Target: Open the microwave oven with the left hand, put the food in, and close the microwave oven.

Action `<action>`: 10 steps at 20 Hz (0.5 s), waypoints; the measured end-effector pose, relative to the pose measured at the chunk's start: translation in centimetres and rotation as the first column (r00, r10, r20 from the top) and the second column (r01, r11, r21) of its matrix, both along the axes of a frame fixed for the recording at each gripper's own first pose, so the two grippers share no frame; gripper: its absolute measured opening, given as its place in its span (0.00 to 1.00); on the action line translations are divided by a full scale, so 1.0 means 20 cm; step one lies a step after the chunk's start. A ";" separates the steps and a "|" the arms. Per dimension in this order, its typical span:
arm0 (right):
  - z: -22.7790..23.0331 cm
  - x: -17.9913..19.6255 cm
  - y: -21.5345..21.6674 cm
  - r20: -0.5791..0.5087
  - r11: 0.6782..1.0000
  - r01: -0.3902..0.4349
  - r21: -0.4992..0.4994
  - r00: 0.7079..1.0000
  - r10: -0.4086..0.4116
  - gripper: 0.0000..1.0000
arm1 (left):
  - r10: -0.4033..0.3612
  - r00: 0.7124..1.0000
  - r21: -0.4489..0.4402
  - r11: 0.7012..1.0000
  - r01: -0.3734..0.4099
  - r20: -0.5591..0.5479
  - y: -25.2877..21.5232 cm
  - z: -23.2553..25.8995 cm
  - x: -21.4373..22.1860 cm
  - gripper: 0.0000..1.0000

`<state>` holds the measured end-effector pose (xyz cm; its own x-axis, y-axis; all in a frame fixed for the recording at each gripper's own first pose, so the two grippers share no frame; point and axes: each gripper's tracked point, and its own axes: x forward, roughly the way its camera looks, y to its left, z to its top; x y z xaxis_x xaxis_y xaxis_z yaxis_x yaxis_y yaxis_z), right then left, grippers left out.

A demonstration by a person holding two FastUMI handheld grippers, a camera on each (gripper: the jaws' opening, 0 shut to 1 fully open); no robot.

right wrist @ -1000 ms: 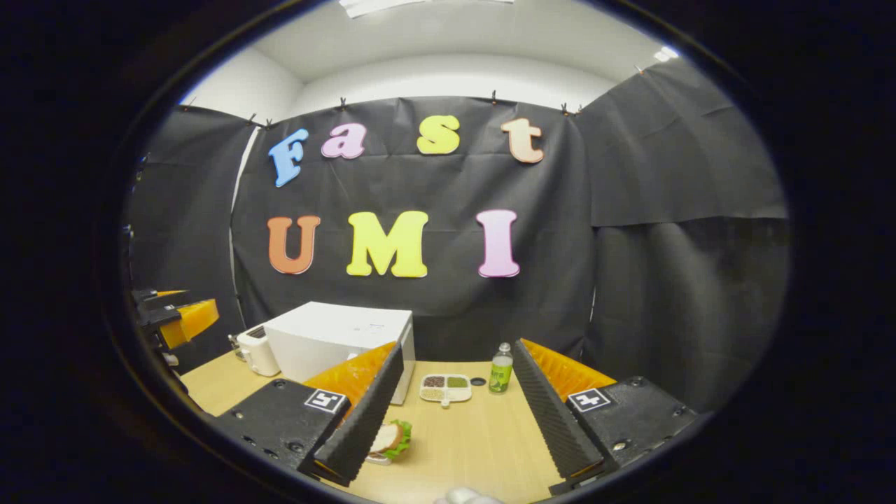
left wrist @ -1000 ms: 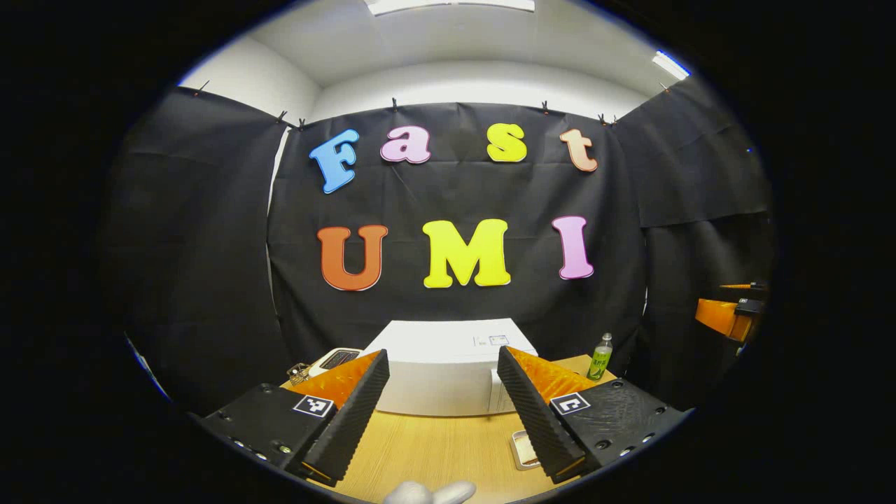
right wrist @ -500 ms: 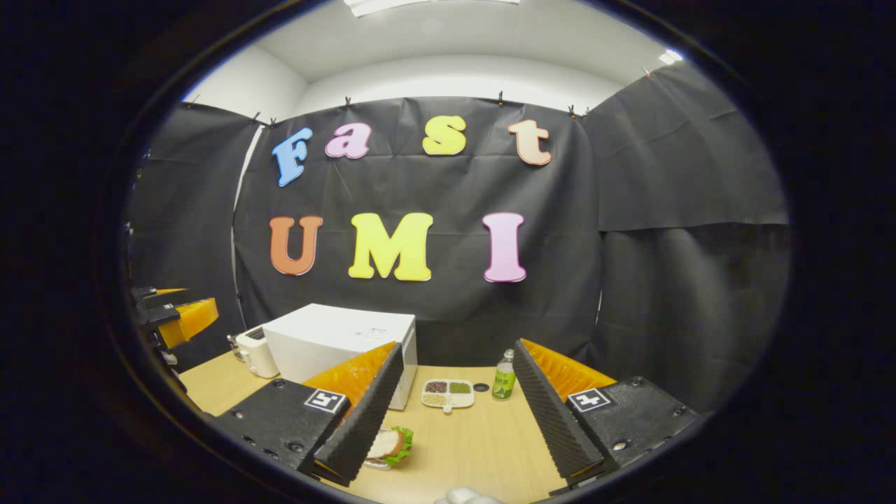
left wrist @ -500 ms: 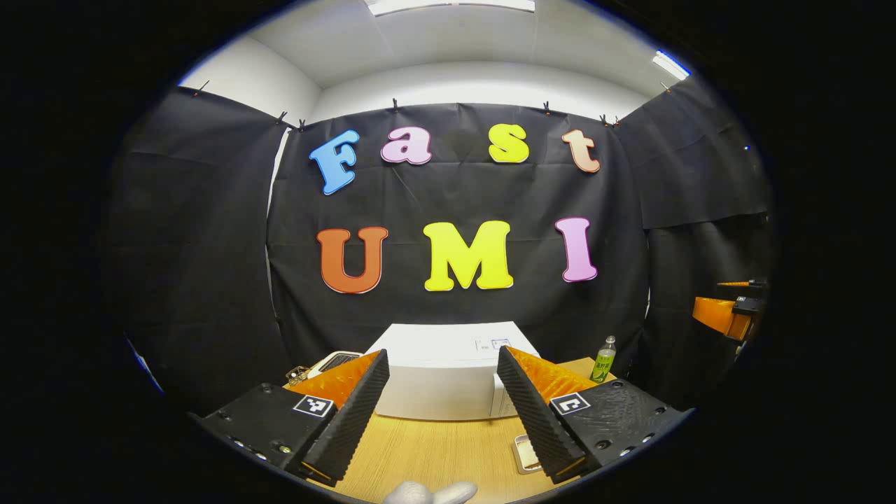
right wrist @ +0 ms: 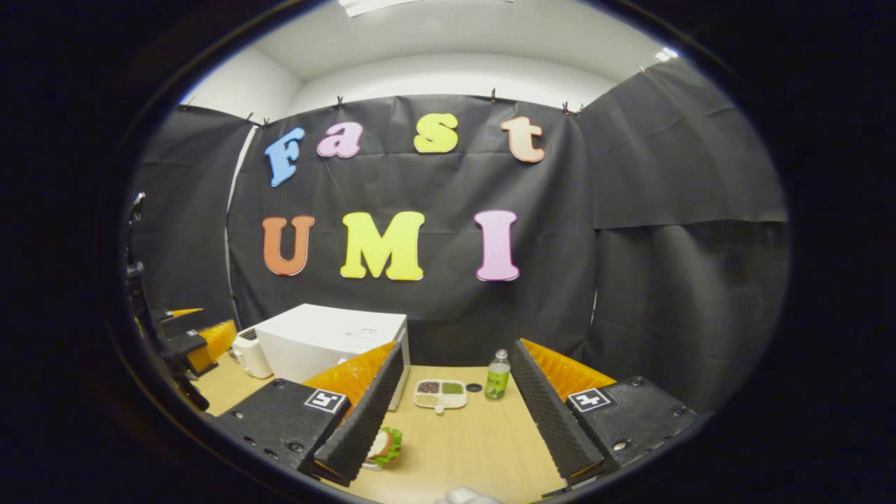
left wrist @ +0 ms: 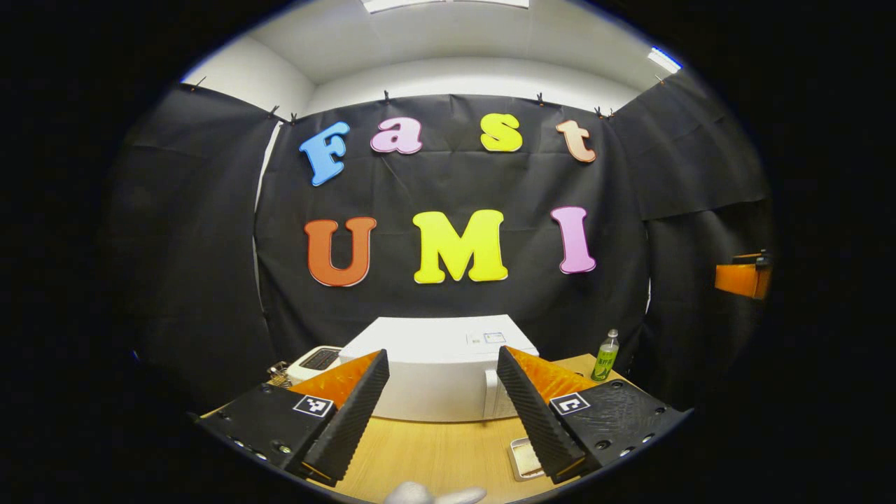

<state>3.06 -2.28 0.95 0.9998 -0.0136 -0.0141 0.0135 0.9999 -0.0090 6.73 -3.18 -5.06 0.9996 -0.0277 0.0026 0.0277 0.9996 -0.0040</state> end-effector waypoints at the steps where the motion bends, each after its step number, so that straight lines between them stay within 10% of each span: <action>1: 0.00 0.00 -0.02 -0.006 1.000 0.010 -0.006 1.000 -0.010 1.00 | -0.018 1.000 -0.005 1.000 0.018 0.004 -0.05 -0.05 0.05 0.96; 10: -0.06 -0.12 -0.24 -0.071 0.989 0.128 -0.071 0.989 -0.133 1.00 | -0.103 0.984 0.000 0.995 0.104 -0.147 -0.39 -0.65 0.62 0.96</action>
<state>0.75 -7.02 -0.30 0.9855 -0.1472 -0.0839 0.1405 0.9868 -0.0806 19.06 -11.04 -18.14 0.9809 -0.1301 -0.1447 0.1302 0.9915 -0.0085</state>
